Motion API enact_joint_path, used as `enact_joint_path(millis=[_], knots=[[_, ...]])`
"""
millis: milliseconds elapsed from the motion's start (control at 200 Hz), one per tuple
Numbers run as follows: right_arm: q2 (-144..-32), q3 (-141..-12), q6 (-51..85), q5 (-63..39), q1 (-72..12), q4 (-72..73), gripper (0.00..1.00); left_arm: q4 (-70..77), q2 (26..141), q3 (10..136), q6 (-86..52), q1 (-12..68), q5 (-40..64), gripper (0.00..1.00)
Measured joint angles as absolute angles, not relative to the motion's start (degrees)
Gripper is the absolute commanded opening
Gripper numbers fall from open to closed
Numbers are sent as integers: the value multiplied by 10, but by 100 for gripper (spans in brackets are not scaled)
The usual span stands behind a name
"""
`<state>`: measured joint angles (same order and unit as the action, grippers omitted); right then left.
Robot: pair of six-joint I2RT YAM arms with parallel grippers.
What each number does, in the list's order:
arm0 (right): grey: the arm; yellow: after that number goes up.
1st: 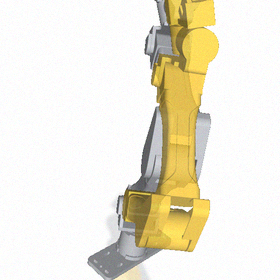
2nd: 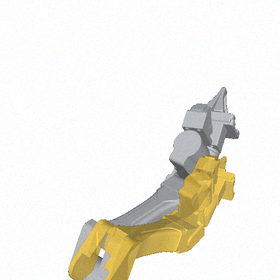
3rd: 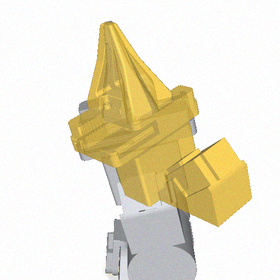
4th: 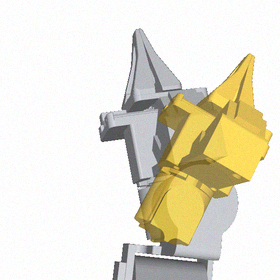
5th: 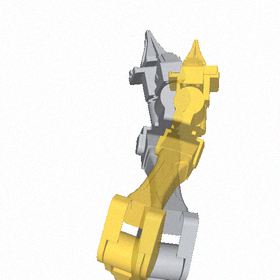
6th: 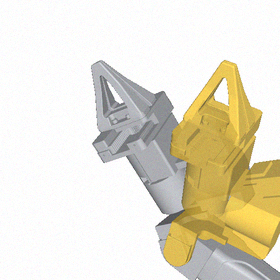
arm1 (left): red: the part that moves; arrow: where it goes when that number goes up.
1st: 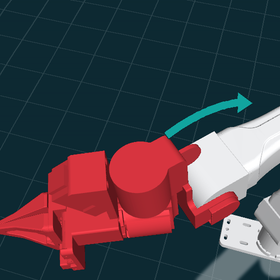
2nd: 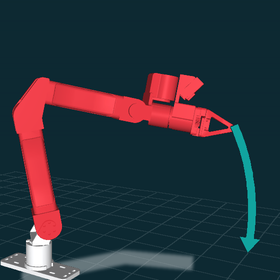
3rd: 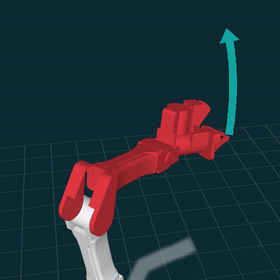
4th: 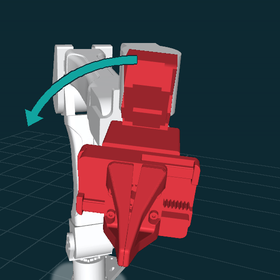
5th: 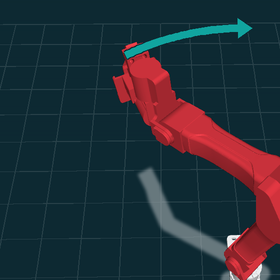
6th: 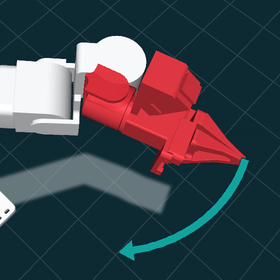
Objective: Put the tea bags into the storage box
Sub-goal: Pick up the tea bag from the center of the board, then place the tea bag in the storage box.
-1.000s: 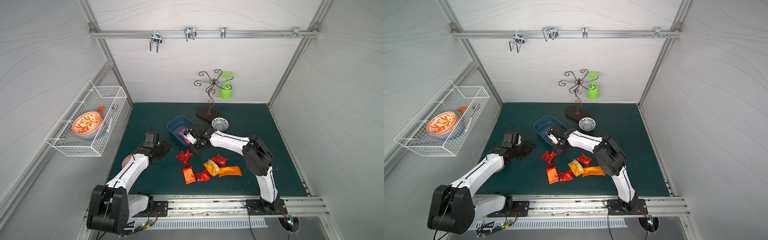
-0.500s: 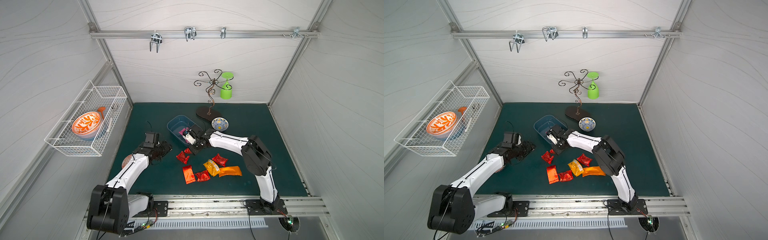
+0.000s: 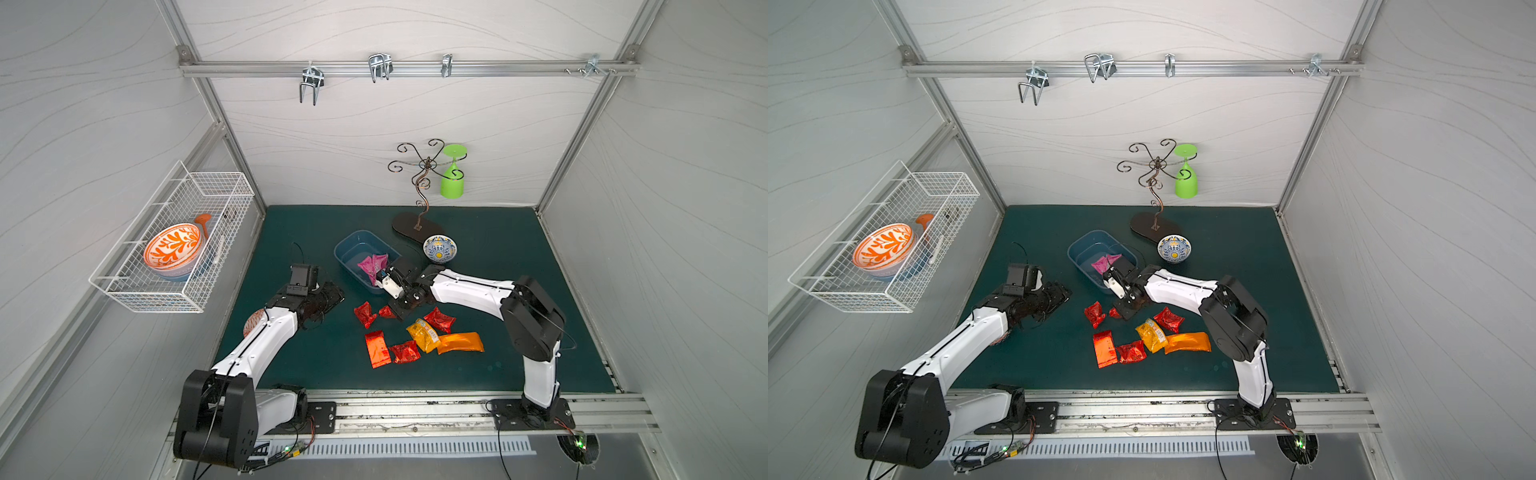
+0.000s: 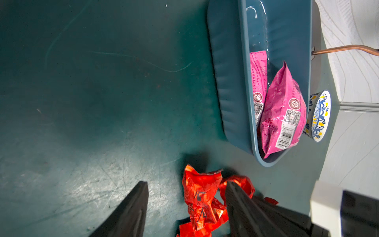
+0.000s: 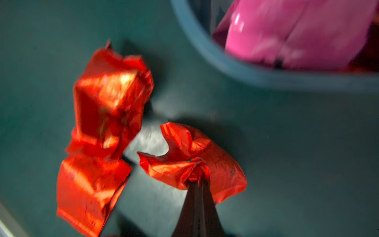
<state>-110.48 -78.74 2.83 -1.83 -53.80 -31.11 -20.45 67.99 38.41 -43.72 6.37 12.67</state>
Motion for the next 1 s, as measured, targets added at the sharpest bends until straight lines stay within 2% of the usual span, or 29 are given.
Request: enact_joint_path(millis=[240,520,810,1000], knots=[[-1043,-785,42,-27,-540,-356,0,-195,697,384,-439,64,130,64],[-1026,-889,47,-19,-526,-370,0,-194,700,384,-444,64,138,64],[-1111,-1023,83,4,-481,-352,0,-194,693,384,-447,64,138,64],[-1175,-1062,124,-1,-438,-342,0,-195,682,380,-447,64,138,64]])
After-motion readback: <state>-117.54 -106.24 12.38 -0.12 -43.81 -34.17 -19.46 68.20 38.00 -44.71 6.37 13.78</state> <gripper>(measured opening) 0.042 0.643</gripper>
